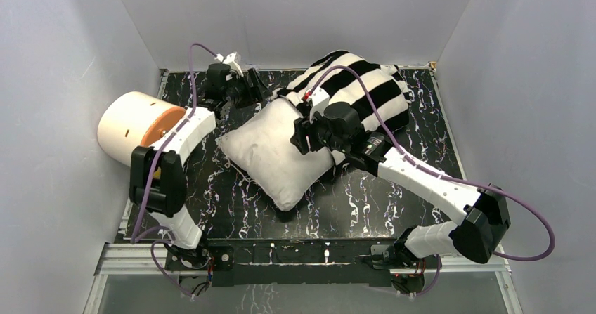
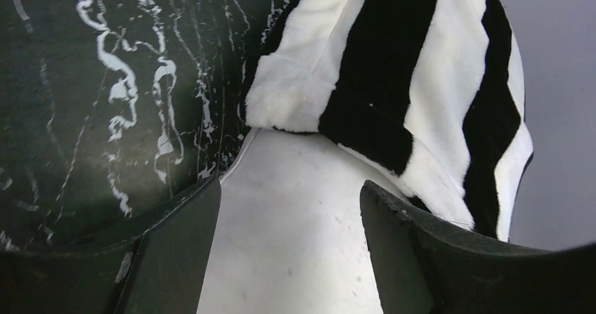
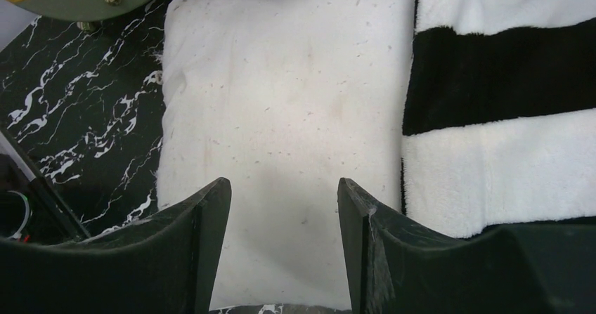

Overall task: Put the pillow into the pillowcase
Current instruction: Stuff the pillow into the pillowcase.

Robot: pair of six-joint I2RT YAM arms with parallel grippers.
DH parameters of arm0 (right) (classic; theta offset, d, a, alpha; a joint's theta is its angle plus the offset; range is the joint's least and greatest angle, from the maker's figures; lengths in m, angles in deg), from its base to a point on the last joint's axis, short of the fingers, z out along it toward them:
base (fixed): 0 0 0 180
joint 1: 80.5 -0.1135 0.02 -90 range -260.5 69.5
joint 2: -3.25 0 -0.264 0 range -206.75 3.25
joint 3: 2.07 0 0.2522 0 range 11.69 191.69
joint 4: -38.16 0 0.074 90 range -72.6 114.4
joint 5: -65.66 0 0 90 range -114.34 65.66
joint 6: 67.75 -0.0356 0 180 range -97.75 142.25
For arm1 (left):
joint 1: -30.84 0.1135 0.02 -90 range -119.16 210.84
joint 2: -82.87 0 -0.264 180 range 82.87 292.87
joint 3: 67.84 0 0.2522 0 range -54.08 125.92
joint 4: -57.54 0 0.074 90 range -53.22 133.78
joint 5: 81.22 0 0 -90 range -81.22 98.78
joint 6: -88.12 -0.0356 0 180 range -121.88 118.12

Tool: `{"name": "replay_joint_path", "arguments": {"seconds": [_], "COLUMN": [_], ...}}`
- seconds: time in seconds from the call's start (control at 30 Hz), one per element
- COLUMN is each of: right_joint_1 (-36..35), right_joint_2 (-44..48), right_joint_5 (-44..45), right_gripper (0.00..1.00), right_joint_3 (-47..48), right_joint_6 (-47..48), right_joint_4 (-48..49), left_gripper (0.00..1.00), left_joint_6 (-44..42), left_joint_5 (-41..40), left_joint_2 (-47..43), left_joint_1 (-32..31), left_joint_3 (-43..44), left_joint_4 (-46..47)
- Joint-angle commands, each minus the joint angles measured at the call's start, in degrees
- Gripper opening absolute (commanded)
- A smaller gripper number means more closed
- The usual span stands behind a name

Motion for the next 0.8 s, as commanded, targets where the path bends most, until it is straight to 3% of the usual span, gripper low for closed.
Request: {"name": "replay_joint_path", "arguments": {"seconds": [0.0,0.3,0.37,0.53,0.77], "right_joint_1": [0.1,0.1,0.2,0.4,7.6], "right_joint_2": [0.5,2.7,2.5,-2.0,-10.2], "right_joint_5": [-2.9,-2.2,-3.7,-2.6,0.6], "right_gripper": [0.65,0.63,0.62,0.61,0.57], "right_joint_3": [0.3,-5.7,-6.9,-8.5,-6.0], "right_joint_6": [-0.2,-2.4,-3.8,-4.1,-6.5], "right_joint_4": [4.3,6.7,8.4,14.8,13.3], "left_gripper": [0.71,0.71,0.58,0.02,0.00], "left_joint_6": [-4.7,5.1,6.8,5.5,-5.6], "left_joint_5": [12.0,22.3,23.9,21.5,11.7], "left_joint_2": [3.9,16.5,18.3,14.6,5.3], "left_joint_1": [0.3,0.1,0.0,0.0,0.0], "left_joint_3": [4.4,9.7,10.1,9.4,18.1], "left_joint_4": [11.2,21.8,21.7,15.3,-13.9]}}
